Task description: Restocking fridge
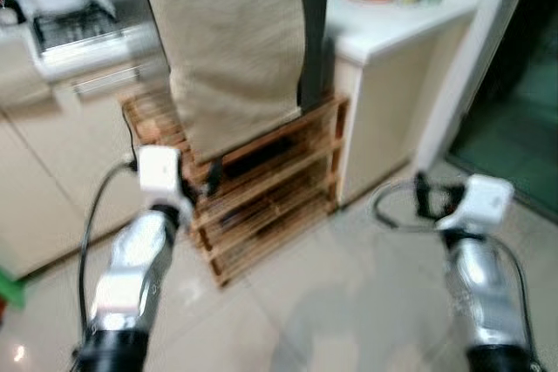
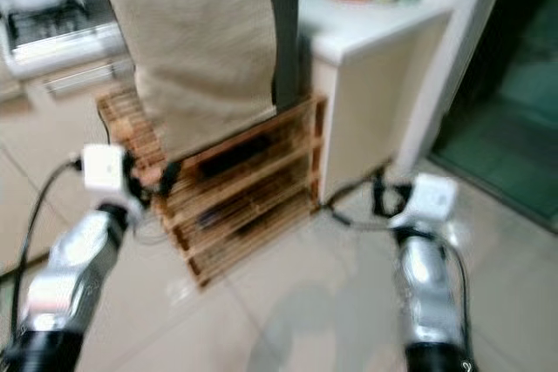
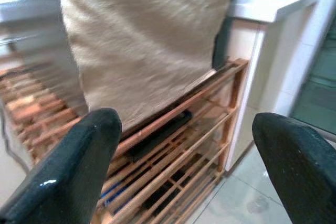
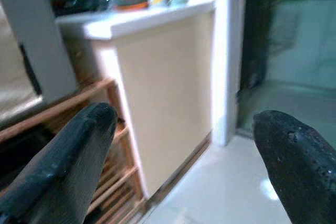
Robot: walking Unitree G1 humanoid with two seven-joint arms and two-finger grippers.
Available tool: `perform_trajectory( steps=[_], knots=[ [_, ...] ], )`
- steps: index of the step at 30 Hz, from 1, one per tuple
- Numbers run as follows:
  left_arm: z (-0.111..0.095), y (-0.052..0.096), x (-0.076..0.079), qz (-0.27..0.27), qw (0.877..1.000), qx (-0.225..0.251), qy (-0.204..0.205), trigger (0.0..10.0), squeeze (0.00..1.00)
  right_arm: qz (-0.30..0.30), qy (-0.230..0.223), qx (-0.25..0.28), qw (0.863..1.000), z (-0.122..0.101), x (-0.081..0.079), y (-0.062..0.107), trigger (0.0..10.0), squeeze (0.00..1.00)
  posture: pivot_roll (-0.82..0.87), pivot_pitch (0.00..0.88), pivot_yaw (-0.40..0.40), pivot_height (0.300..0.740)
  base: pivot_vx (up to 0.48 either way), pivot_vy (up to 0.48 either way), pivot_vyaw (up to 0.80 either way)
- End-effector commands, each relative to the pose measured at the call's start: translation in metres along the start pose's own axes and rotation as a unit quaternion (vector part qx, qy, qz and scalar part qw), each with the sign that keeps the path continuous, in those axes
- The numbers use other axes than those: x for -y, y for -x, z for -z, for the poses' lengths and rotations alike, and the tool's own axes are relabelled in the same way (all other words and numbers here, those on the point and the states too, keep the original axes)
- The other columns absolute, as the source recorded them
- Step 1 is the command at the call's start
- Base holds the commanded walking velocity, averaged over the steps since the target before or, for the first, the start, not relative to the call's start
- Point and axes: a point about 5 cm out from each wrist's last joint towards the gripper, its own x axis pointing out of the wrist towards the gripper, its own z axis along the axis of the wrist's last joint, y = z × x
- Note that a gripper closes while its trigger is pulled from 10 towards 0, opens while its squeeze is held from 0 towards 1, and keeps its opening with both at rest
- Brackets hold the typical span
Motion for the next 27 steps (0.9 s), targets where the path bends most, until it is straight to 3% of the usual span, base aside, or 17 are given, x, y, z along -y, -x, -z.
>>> perform_trajectory(
  steps=[1,5,17,24,27],
  knots=[
    [-0.002,0.001,-0.01,-0.016,1.0,0.0,-0.005,10.0,0.0,-0.019,-0.009,0.003,1.0,-0.003,-0.014,-0.002,10.0,0.0,-0.14,0.0,0.069,0.74,0.0,0.48,-0.76],
    [-0.005,0.002,-0.009,-0.016,1.0,0.008,-0.006,10.0,0.0,-0.037,0.009,0.012,0.999,-0.007,-0.022,-0.004,10.0,0.0,-0.14,0.0,0.061,0.74,0.0,0.48,-0.71],
    [-0.006,0.003,-0.008,-0.022,1.0,0.017,-0.006,10.0,0.0,-0.067,0.014,0.01,0.998,-0.006,-0.032,-0.003,10.0,0.0,-0.13,0.0,0.045,0.74,0.0,0.48,0.0],
    [-0.015,-0.001,-0.005,-0.012,0.999,0.038,-0.027,10.0,0.0,-0.089,0.021,0.016,0.996,-0.009,-0.043,-0.005,10.0,0.0,-0.14,0.0,0.044,0.74,0.0,0.479,0.0],
    [-0.015,-0.003,-0.001,-0.004,0.999,0.041,-0.026,10.0,0.0,-0.091,0.022,-0.003,0.996,-0.003,-0.044,-0.006,10.0,0.0,-0.14,0.0,0.041,0.74,0.0,0.467,-0.25]
  ],
)
